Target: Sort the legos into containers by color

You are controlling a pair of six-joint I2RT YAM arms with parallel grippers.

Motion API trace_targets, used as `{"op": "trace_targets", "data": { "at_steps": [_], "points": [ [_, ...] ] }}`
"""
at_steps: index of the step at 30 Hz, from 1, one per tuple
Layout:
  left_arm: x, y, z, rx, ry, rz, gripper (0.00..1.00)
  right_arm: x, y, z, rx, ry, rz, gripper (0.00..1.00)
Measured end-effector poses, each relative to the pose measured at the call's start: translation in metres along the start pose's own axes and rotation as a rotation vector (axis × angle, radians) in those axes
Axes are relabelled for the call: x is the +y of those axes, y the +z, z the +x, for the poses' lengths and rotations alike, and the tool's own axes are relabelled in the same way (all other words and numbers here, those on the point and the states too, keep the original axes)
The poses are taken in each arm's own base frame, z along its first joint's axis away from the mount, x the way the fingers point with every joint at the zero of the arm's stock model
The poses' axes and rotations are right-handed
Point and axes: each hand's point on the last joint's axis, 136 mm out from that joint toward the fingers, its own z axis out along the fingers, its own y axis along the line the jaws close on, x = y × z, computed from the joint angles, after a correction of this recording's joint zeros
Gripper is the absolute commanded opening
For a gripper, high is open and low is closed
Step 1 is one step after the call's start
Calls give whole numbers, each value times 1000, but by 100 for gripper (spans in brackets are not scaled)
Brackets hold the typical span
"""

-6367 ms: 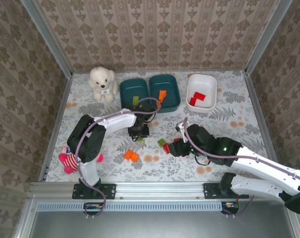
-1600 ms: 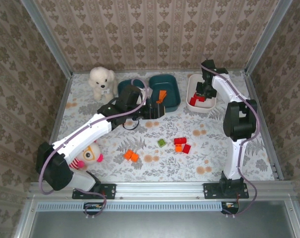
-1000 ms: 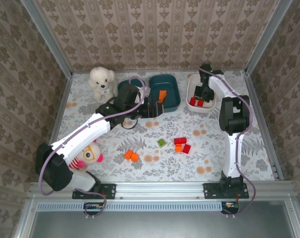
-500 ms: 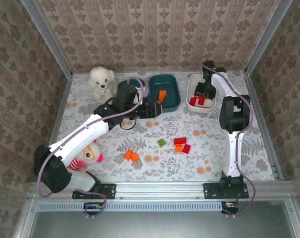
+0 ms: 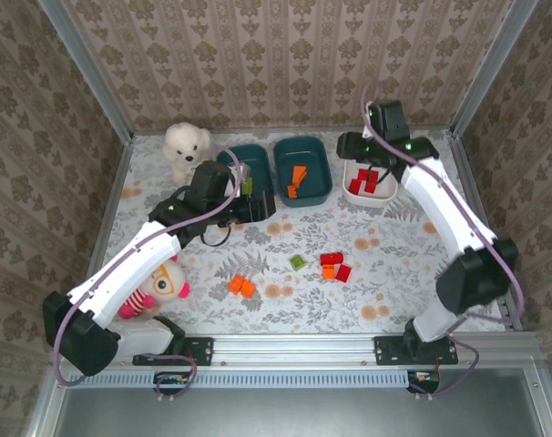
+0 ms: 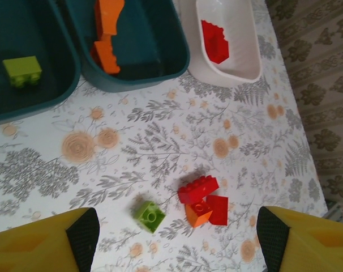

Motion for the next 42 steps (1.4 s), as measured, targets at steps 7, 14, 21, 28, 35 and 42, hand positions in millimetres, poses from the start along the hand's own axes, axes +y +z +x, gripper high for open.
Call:
{"op": "trace_targets", "data": {
  "at_steps": [7, 14, 21, 28, 35, 42],
  "points": [
    [23, 32, 42, 159, -53, -104, 75, 67, -51, 113, 51, -139, -240, 69],
    [46, 98, 111, 399, -196, -285, 73, 93, -119, 222, 83, -304, -483, 82],
    [42, 134, 130, 468, -336, -395, 75, 85, -157, 227, -3, -336, -526, 83],
    [29, 157, 139, 496, -410, -451, 71, 62, -166, 225, -30, -320, -465, 83],
    [42, 154, 158, 540, -457, -559, 64, 54, -164, 229, -15, -323, -430, 83],
    [45, 167, 163, 540, -471, -592, 44, 53, -163, 230, -11, -325, -427, 83]
  ]
}}
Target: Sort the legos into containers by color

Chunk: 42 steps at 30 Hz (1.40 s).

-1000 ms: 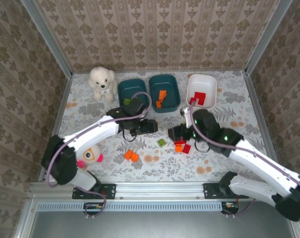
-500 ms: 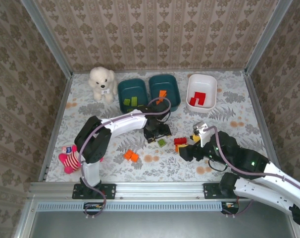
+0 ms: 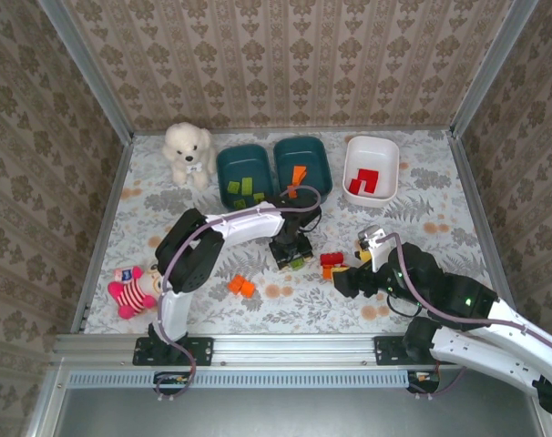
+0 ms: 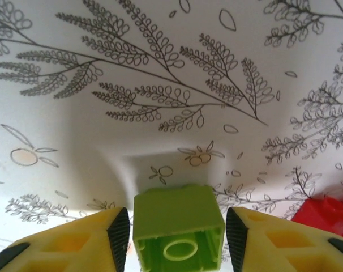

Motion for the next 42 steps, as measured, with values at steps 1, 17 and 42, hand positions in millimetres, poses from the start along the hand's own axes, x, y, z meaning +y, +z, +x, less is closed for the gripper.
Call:
{"op": "trace_targets", "data": {
  "at_steps": [1, 17, 42],
  "points": [
    [1, 1, 0, 0, -3, -3, 40, 0, 0, 0, 0, 0, 0, 83],
    [-5, -83, -79, -261, 62, 28, 34, -2, 13, 5, 48, -12, 27, 85],
    [13, -79, -308, -414, 109, 116, 35, 4, 41, -38, 1, -16, 96, 87]
  ]
}}
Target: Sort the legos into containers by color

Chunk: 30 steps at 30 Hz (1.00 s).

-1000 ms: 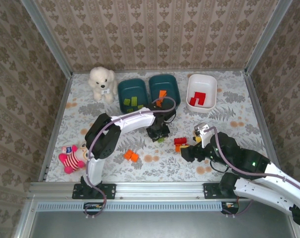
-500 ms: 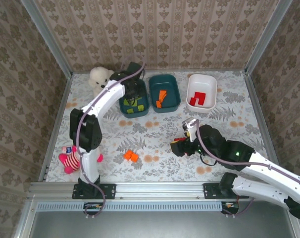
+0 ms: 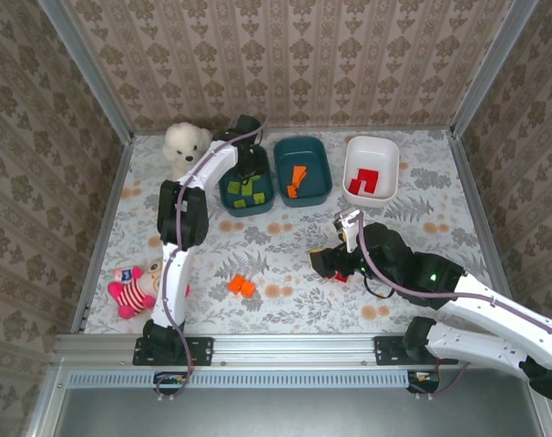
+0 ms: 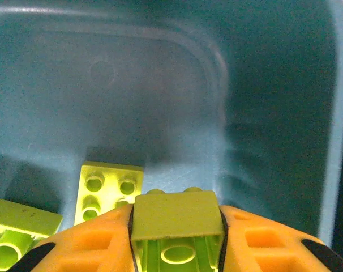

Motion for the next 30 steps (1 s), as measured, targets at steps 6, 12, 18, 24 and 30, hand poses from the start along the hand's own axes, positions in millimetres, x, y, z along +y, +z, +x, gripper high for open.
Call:
{"op": "trace_targets", "data": {
  "at_steps": [6, 12, 18, 24, 30],
  "points": [
    [-8, 2, 7, 32, -1, 44, 43, -14, -1, -5, -27, 26, 71, 88],
    [-10, 3, 13, 61, -17, 59, 54, -34, -5, -11, -42, 52, 159, 88],
    [-11, -1, 13, 63, -30, 65, 60, -54, -15, -42, -82, 103, 253, 88],
    [-25, -51, -6, -23, -24, 115, 64, -78, -23, -83, -86, 199, 360, 86],
    [-43, -160, -24, -205, 16, 231, 72, -91, 1, -73, 66, 278, 414, 86]
  ]
}}
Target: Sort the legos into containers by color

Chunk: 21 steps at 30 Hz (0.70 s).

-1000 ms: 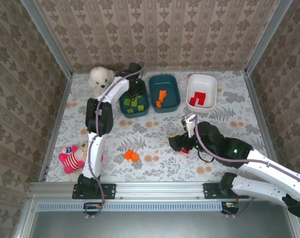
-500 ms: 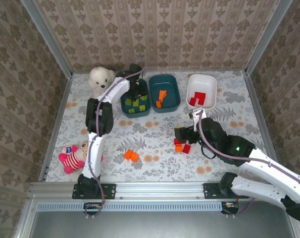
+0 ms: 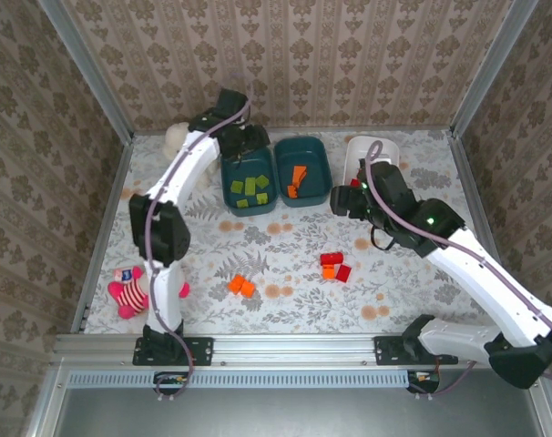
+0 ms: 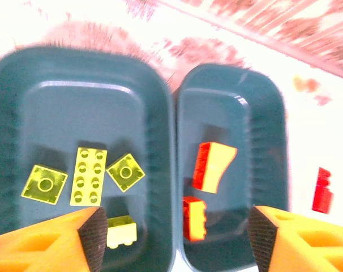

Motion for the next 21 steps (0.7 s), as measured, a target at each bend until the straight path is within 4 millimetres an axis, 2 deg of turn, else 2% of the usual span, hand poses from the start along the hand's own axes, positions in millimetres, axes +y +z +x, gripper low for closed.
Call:
{"op": "trace_targets", "data": {
  "at_steps": [3, 4, 6, 8, 11, 15, 18, 21],
  "points": [
    [-17, -55, 0, -85, 55, 83, 75, 1, 21, 27, 137, -6, 23, 86],
    [-19, -68, 5, -101, 71, 105, 76, 2, 26, 35, 174, -7, 26, 87],
    [-25, -93, 25, -117, 116, 152, 77, 1, 38, 55, 255, 0, 34, 90],
    [-29, -106, 51, -102, 159, 189, 78, -1, 49, 75, 334, 1, 40, 97],
    [-28, -109, 102, -45, 223, 228, 81, -5, 68, 108, 465, -10, 61, 100],
    [-7, -99, 177, 82, 272, 227, 81, -14, 94, 155, 649, -28, 100, 100],
    [13, -96, 216, 148, 279, 208, 81, -18, 108, 180, 746, -49, 115, 100],
    [20, -98, 235, 173, 278, 205, 81, -17, 119, 193, 789, -65, 115, 100]
  ]
}}
